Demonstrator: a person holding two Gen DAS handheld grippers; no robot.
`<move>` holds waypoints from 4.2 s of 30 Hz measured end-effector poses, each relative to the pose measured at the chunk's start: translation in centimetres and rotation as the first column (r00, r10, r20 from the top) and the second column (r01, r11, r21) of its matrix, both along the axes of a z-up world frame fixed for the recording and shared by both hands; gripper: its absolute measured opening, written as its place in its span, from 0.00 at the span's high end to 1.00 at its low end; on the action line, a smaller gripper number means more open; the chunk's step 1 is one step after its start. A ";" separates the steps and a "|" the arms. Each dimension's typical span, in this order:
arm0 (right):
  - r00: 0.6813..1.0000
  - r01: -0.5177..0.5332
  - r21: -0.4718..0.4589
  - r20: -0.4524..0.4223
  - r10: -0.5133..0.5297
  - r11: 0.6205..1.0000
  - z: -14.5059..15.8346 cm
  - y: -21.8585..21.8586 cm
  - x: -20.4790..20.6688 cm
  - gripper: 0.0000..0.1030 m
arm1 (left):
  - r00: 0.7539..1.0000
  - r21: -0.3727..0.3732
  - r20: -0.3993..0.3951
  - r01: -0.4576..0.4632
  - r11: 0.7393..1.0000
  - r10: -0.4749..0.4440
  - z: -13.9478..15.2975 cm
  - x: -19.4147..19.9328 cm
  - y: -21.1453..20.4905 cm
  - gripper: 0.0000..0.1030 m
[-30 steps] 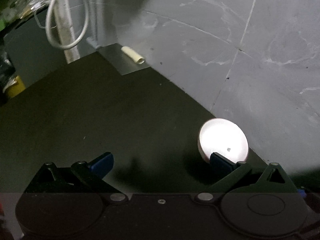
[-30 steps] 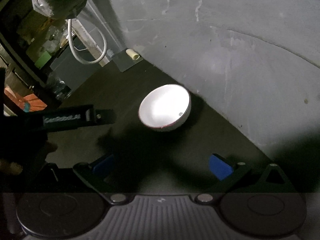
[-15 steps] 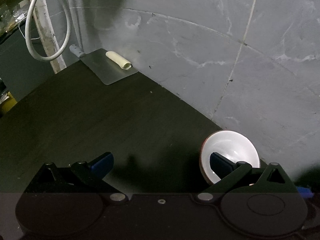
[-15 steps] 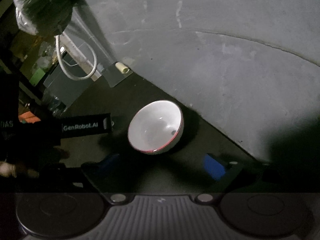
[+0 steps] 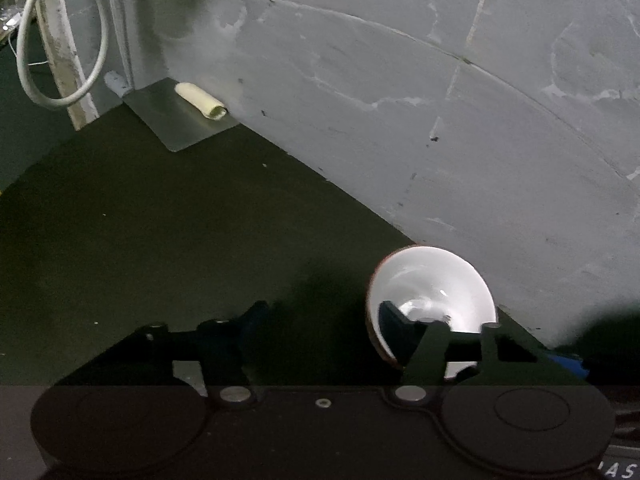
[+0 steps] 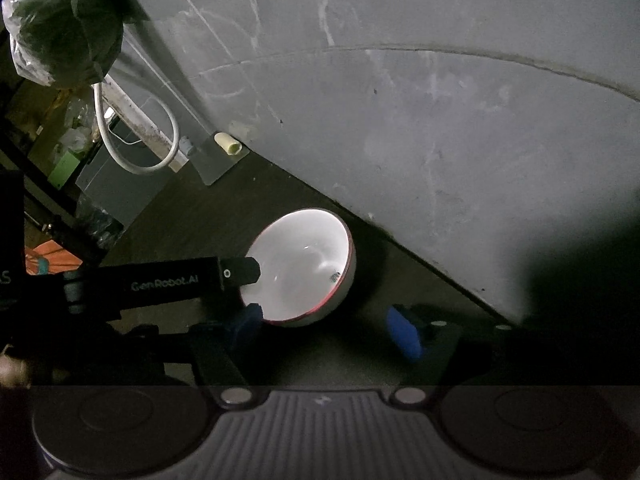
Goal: Organize plates and bowls
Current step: 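Move the left tool to the remaining white bowl and grip its rim, then carry the second white bowl with the left tool to the stacked bowls, then lower the second white bowl into the first white bowl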
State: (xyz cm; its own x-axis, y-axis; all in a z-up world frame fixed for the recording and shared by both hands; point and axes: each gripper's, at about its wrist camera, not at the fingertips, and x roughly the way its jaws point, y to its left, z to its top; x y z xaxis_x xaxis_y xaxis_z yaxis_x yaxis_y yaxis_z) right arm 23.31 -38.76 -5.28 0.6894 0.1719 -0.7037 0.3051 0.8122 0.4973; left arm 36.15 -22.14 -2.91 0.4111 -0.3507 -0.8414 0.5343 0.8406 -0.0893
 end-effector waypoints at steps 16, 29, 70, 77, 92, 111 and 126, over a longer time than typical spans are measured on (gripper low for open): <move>1.000 0.017 0.001 -0.001 -0.017 1.000 -1.4 -0.1 2.1 0.59 | 0.997 -0.052 -0.076 0.027 0.998 -0.031 -1.4 0.7 -0.8 0.78; 1.000 -0.025 0.004 0.008 0.025 1.000 -1.5 -0.4 2.2 0.75 | 0.992 -0.117 -0.118 0.029 0.993 -0.043 -1.7 0.3 -0.2 0.92; 0.964 -0.238 -0.047 0.107 0.242 0.970 6.3 10.1 -9.8 0.77 | 0.993 -0.182 -0.023 -0.120 0.976 0.118 4.7 -13.5 13.5 0.93; 0.954 -0.275 -0.057 0.111 0.279 0.960 7.0 12.2 -12.4 0.77 | 0.990 -0.193 -0.022 -0.143 0.971 0.142 5.2 -16.5 16.2 0.93; 0.903 -0.425 -0.024 0.065 0.426 0.905 8.2 14.1 -17.8 0.77 | 0.980 -0.207 -0.064 -0.199 0.958 0.189 5.9 -22.8 20.3 0.93; 0.862 -0.506 -0.019 -0.049 0.504 0.863 7.9 16.2 -19.8 0.77 | 0.956 -0.157 -0.169 -0.267 0.951 0.240 3.3 -28.0 22.0 0.88; 0.850 -0.522 -0.041 -0.113 0.515 0.852 7.5 16.8 -18.6 0.77 | 0.960 -0.091 -0.143 -0.253 0.963 0.239 3.4 -28.2 20.8 0.86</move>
State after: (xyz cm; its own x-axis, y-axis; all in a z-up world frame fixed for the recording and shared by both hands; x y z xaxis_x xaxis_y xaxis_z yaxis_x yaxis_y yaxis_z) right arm 4.67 -21.94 2.23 0.4428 0.4355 -0.7838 -0.1270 0.8958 0.4260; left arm 7.97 -1.32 0.48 0.3860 -0.3431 -0.8563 0.2900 0.9263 -0.2405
